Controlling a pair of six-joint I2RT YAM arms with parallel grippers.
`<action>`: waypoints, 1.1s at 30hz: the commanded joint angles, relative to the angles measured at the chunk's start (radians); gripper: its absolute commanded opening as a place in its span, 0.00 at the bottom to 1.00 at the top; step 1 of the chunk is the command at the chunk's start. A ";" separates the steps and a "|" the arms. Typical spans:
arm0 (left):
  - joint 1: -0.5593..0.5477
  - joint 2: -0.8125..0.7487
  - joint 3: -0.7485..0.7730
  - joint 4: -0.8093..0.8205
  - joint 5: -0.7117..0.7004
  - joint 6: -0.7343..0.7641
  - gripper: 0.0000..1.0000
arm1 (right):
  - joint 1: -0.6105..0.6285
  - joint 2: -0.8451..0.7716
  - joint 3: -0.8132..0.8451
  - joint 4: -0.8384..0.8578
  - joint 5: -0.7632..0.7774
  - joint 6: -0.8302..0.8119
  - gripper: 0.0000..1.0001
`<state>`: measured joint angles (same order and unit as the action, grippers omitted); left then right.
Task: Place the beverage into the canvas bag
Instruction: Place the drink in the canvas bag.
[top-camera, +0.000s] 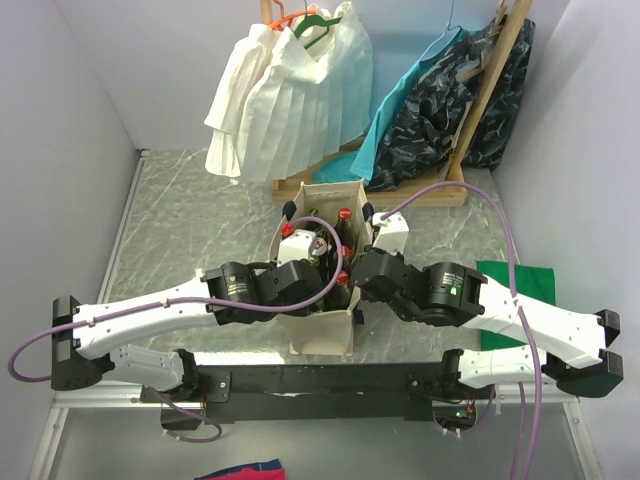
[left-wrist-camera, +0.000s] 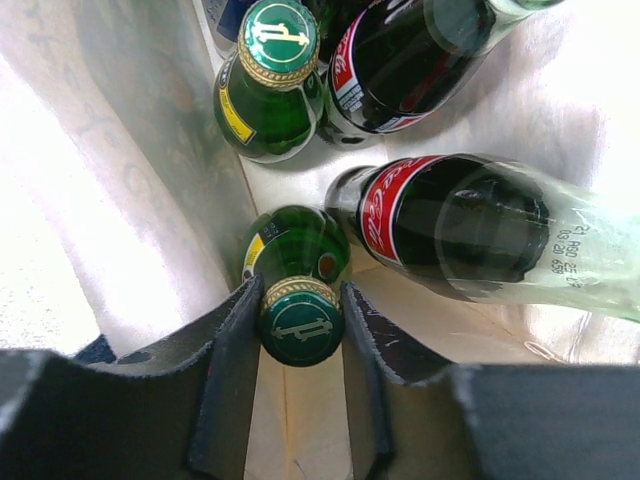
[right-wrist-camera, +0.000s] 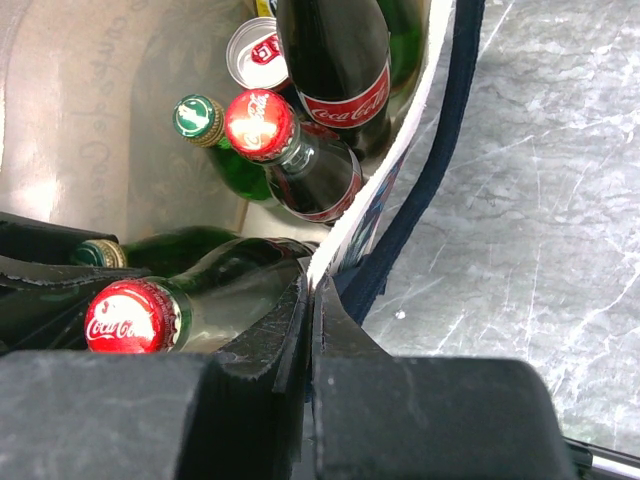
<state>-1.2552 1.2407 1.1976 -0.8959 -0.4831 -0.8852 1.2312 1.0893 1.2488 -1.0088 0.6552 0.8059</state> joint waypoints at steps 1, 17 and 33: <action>0.004 -0.026 0.005 0.041 -0.014 0.003 0.43 | -0.012 -0.019 0.003 0.030 0.041 -0.004 0.00; 0.004 -0.040 0.014 0.046 -0.023 0.015 0.52 | -0.013 -0.026 -0.006 0.032 0.040 0.001 0.00; 0.002 -0.056 0.057 0.052 -0.089 0.087 0.56 | -0.013 -0.034 0.003 0.029 0.052 0.001 0.00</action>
<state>-1.2545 1.2213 1.2007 -0.8478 -0.5041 -0.8616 1.2278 1.0874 1.2469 -1.0027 0.6544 0.8059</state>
